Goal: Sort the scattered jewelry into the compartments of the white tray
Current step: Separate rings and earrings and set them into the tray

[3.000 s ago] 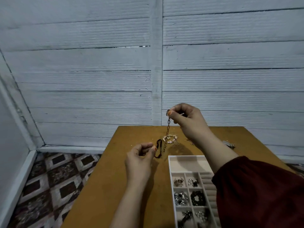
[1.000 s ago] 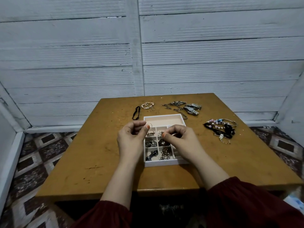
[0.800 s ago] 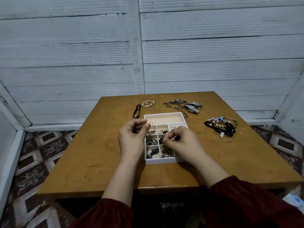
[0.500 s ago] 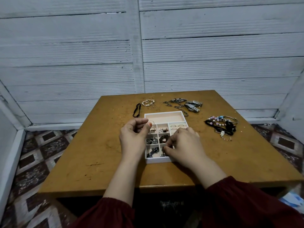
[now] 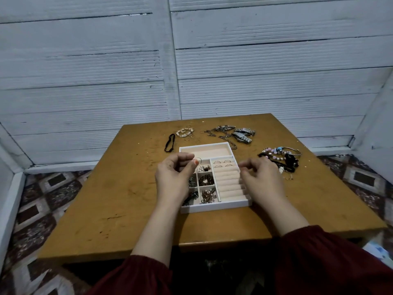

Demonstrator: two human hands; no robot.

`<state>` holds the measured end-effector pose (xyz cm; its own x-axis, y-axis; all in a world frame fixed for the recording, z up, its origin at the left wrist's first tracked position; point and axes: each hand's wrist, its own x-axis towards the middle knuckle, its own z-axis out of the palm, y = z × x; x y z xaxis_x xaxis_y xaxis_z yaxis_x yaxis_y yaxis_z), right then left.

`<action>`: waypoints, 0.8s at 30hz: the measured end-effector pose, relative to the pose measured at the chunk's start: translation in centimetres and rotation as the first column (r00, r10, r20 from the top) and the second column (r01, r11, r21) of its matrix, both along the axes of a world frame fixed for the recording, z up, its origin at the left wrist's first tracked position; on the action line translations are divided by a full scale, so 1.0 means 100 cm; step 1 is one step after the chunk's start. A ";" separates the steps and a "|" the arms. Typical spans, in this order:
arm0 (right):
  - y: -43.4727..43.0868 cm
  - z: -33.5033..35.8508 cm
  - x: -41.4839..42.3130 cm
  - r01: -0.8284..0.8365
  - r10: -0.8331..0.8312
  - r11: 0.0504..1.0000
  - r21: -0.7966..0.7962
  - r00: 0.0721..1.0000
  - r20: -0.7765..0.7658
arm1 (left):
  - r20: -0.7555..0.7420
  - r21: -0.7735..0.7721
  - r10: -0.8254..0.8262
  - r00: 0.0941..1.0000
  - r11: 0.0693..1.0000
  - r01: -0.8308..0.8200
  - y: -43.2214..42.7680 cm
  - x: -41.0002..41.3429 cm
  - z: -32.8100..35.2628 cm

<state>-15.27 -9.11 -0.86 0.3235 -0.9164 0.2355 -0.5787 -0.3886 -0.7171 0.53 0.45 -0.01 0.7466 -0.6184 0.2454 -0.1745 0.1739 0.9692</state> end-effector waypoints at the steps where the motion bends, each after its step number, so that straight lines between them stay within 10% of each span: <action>1: -0.005 -0.003 -0.005 0.020 -0.023 0.999 -0.044 0.997 -0.076 | 0.018 0.007 -0.012 1.000 1.000 0.012 -0.003 -0.001 0.000; 7: -0.020 -0.025 -0.021 -0.122 0.038 0.984 -0.130 0.856 -0.516 | 0.095 0.076 -0.071 0.993 0.995 0.064 -0.020 -0.008 0.000; 24: -0.035 -0.030 -0.023 -0.191 0.154 0.981 -0.010 0.821 -0.549 | 0.369 0.426 -0.282 0.886 0.898 0.108 -0.056 0.007 -0.007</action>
